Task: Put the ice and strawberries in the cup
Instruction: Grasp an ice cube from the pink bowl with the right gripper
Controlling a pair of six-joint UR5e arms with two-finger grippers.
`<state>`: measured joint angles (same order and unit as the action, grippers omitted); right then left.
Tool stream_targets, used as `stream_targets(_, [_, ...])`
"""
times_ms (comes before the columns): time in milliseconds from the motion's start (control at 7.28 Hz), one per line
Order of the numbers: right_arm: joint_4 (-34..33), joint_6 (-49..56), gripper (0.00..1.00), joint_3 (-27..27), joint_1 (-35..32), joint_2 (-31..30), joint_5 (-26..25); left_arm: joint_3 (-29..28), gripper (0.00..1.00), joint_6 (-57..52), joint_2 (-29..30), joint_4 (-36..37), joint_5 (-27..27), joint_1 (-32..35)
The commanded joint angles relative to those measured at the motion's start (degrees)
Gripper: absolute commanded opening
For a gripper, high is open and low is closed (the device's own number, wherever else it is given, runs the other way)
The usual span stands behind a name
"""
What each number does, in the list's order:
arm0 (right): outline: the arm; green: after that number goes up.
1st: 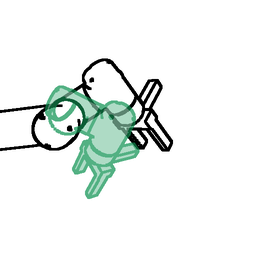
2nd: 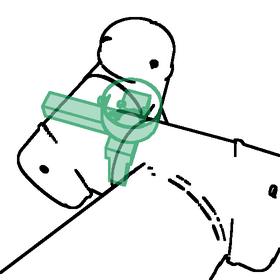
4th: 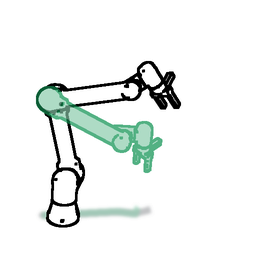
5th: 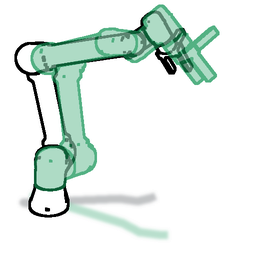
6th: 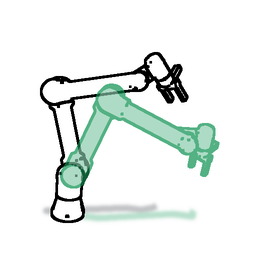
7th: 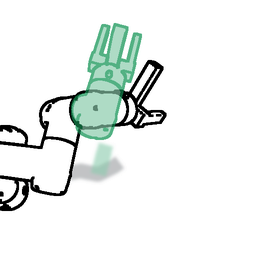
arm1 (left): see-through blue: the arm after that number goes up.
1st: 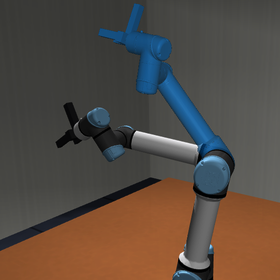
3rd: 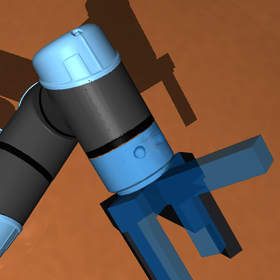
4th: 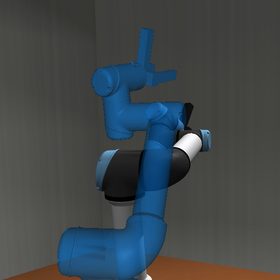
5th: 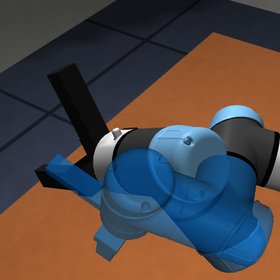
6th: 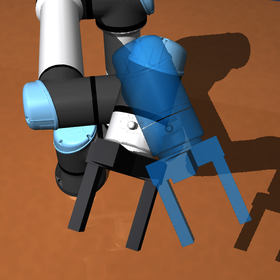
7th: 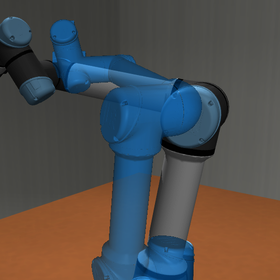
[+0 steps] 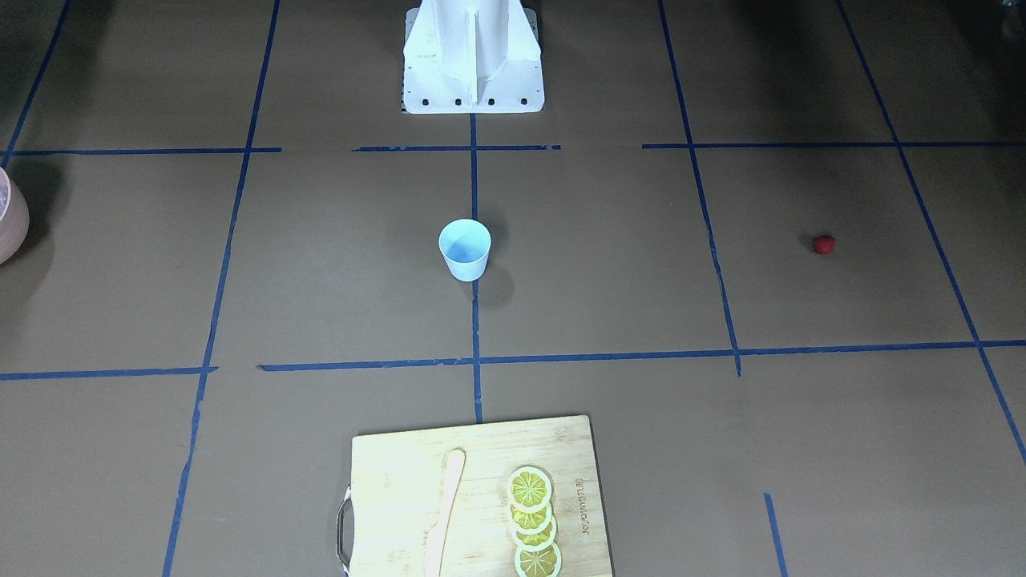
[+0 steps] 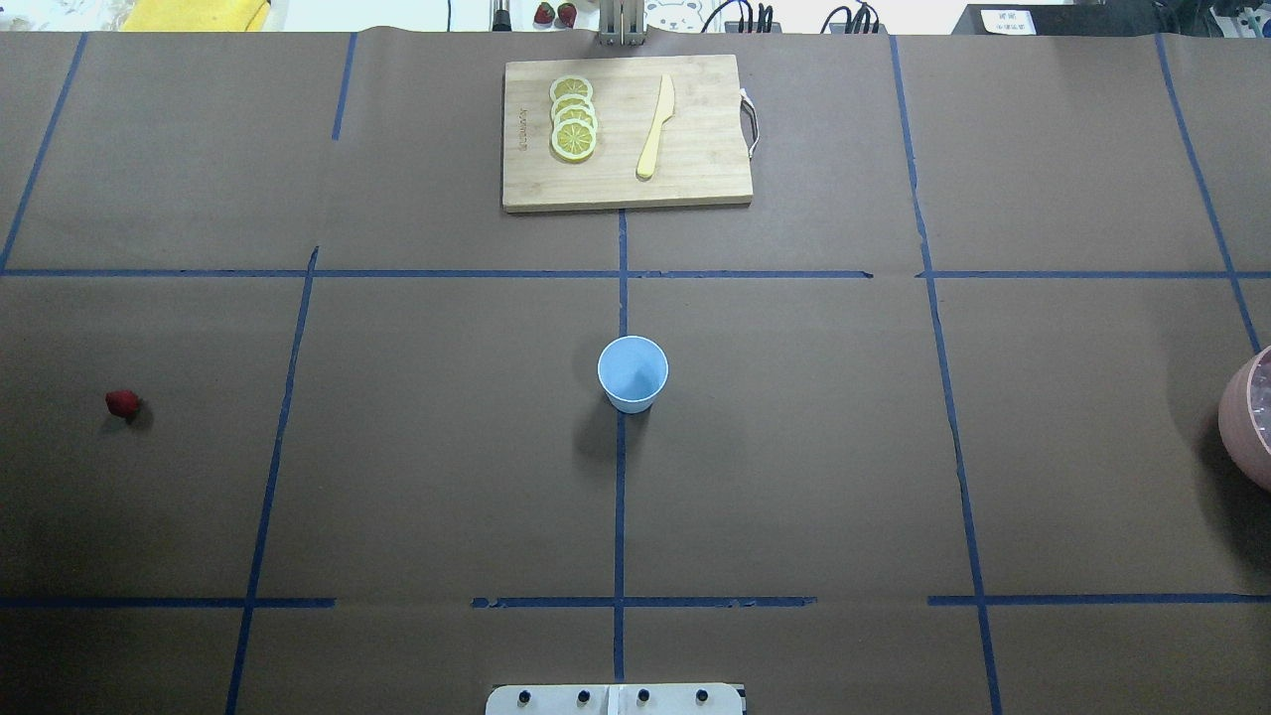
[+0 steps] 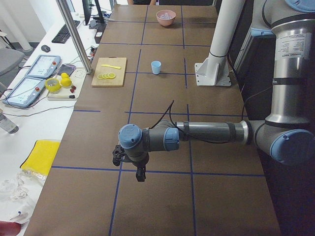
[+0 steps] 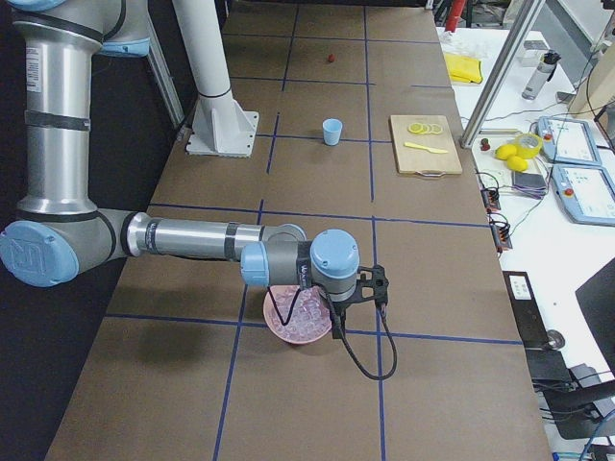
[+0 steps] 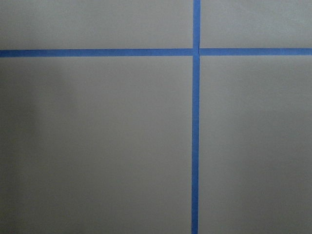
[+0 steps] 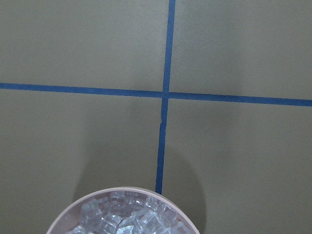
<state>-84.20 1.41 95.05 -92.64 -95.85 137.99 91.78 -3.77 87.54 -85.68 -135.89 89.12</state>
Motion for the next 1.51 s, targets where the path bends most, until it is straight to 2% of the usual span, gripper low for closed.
stream_targets(0, [0.0,0.1,0.99,-0.1,0.0,0.4,-1.2,0.1,1.0,0.0,-0.1,0.0,0.0,0.0])
stream_targets(412, [0.0,-0.4,0.99,0.4,0.3,1.1,-1.0,0.1,1.0,0.3,0.0,-0.2,-0.1,0.0])
stream_targets(549, [-0.1,-0.6,0.99,2.6,0.4,2.2,-0.7,0.2,1.0,0.5,0.1,-0.8,-0.1,0.0])
stream_targets(687, [-0.3,-4.6,0.99,2.8,0.5,3.6,0.4,0.2,1.0,0.6,0.1,-1.7,-0.1,0.0])
stream_targets(824, [4.5,-7.4,0.99,1.3,1.7,3.1,3.7,0.5,1.0,0.7,0.0,-1.8,-0.1,0.0])
stream_targets(962, [8.7,-10.3,0.99,1.1,2.8,2.7,4.0,0.8,1.0,0.8,0.0,-1.8,-0.1,0.0])
stream_targets(1374, [8.4,-12.7,0.99,0.7,7.6,4.1,3.0,0.8,1.0,0.7,-0.2,-1.8,-0.2,0.0])
